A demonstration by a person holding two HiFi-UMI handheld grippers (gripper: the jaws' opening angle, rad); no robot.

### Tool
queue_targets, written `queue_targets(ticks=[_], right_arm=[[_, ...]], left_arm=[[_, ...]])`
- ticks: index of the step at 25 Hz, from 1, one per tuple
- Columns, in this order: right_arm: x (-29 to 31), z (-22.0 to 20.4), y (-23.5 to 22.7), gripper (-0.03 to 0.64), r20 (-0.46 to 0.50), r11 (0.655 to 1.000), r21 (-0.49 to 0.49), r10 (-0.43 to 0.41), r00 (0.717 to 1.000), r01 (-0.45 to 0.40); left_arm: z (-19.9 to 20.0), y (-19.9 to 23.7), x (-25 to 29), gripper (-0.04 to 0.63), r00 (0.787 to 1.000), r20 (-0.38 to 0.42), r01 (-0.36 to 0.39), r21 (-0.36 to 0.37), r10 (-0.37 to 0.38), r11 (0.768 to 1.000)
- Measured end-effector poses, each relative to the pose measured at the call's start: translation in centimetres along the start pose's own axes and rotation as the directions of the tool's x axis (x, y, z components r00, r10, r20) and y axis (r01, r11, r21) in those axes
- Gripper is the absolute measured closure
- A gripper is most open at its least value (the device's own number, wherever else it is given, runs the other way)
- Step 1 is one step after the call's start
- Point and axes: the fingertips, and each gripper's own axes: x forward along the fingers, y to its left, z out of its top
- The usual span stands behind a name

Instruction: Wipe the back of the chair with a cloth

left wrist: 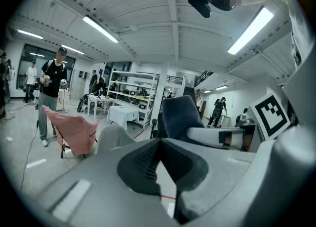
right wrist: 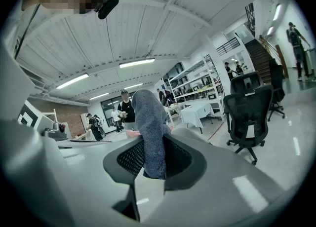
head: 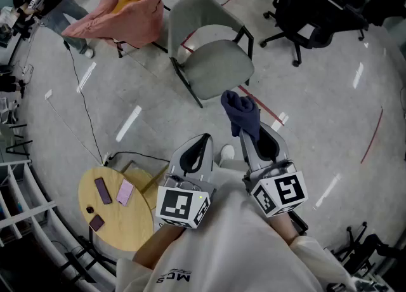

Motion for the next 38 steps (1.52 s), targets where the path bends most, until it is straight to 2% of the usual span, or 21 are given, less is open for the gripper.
queue_targets(ticks=[15, 22, 29, 32, 38], right_arm=[[0.8, -0.4, -0.9, 0.505, -0.024, 0.997, 0.056, 0.051, 0.998, -0.05], [4.6, -0.3, -1.3, 0.505, -0.063, 0.996, 0.068, 0.065, 0.996, -0.061], [12.9, 0.9, -1.9, 0.502, -0.096, 0.995, 0.079, 0.062, 0.993, -0.054], [17.3, 2.3, -1.5, 0.502, -0.116, 0.997, 0.017, 0.071, 0.991, -0.069], [26.9, 4.6, -1.0, 0.502, -0.132, 0.996, -0.028, 0.076, 0.988, -0.08]], left_arm=[[0.4, 1.5, 0.1, 0.595, 0.997, 0.006, -0.074, -0.018, 0.074, 0.997], [0.1, 4.6, 1.8, 0.595, 0.995, -0.018, -0.094, -0.063, 0.093, 0.994], [2.6, 11.3, 7.0, 0.595, 0.996, -0.023, -0.083, -0.104, 0.081, 0.991], [4.1, 14.9, 9.7, 0.595, 0.998, -0.02, -0.061, -0.126, 0.059, 0.99], [8.5, 23.0, 14.3, 0.595, 1.0, -0.026, 0.003, -0.095, -0.006, 0.995]])
